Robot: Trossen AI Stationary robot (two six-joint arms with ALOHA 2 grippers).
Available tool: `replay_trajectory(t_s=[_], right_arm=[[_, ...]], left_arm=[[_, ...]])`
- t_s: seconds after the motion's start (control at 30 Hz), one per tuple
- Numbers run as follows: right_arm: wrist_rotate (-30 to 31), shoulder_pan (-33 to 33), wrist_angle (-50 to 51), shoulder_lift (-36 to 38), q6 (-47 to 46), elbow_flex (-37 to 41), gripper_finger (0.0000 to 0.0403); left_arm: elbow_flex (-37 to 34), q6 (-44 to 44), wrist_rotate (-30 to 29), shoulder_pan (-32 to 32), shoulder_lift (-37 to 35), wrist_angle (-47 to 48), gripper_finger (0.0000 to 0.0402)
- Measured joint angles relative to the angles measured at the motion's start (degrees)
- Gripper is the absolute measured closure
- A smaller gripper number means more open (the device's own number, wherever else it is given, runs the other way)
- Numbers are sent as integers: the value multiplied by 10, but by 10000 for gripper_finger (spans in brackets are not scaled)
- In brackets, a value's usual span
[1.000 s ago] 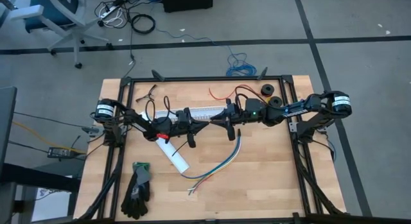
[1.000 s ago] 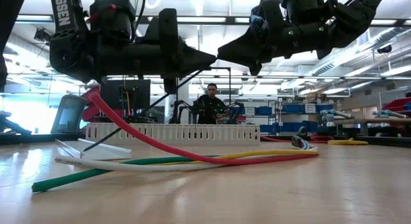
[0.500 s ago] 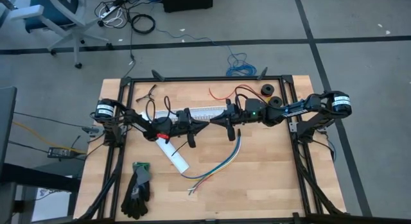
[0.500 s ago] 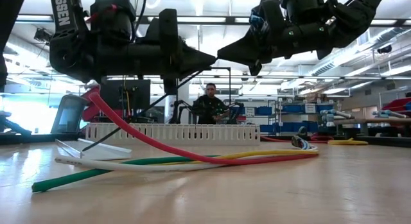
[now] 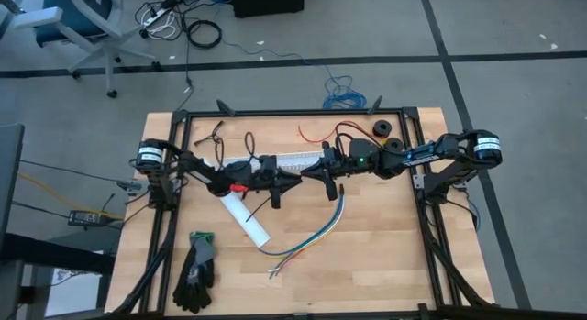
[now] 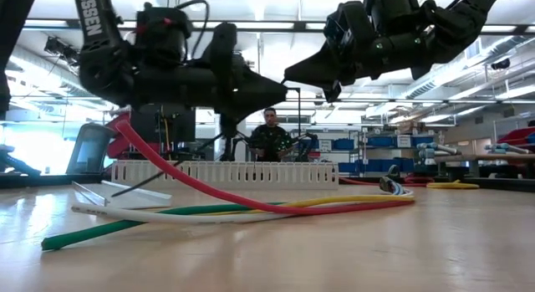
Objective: Ziptie cables
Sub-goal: Prepare the black zip tie
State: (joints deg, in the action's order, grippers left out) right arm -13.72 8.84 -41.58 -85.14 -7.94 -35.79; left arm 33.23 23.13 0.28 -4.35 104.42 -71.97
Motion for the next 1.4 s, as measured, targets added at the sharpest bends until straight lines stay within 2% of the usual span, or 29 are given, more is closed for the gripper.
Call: replay_trajectory(t_s=[0.3,1.4], right_arm=[[0,0,21,0,0,0,402],[-17,12,44,0,-1,-1,401]], left_arm=[[84,-34,84,-27,0,145,318],[86,-31,152,-73,-2,150,325]])
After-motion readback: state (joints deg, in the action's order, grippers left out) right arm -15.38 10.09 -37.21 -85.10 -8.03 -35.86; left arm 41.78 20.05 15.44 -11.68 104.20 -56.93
